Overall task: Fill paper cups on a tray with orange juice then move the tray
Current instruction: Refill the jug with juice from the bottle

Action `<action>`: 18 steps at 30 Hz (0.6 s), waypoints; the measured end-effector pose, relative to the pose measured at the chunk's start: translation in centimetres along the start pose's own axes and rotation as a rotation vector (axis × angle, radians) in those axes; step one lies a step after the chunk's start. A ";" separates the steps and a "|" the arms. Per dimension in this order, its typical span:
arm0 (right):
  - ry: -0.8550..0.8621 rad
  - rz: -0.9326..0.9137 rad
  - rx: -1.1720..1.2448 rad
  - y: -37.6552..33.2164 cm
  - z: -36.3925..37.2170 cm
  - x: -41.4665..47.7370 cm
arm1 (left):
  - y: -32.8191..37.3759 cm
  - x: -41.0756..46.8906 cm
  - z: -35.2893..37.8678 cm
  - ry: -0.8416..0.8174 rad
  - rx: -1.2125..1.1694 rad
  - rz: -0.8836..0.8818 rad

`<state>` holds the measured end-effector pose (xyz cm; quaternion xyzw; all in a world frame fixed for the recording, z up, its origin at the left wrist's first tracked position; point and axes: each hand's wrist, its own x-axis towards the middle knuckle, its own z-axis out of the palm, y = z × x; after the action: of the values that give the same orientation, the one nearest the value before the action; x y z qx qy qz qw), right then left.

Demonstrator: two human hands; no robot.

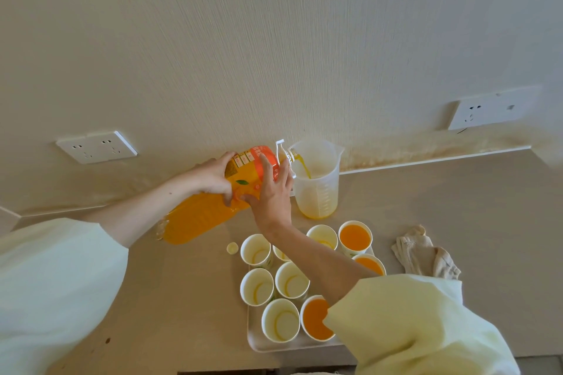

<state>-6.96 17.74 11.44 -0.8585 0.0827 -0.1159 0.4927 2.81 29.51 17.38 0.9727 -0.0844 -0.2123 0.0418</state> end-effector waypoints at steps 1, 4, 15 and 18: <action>-0.003 0.001 0.002 0.0 0.0 0.0 | 0.0 0.0 0.0 -0.001 -0.001 0.001; -0.002 0.002 -0.003 0.0 0.0 0.0 | 0.0 0.0 0.0 -0.004 0.006 0.000; 0.008 0.007 -0.004 -0.1 0.3 0.2 | -0.2 0.1 -0.2 -0.014 -0.009 -0.001; 0.012 0.011 -0.009 -0.1 0.4 0.3 | -0.3 0.1 -0.3 -0.007 0.002 0.008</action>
<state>-6.59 18.06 11.33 -0.8596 0.0910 -0.1178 0.4888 3.09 29.80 17.60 0.9716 -0.0886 -0.2153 0.0416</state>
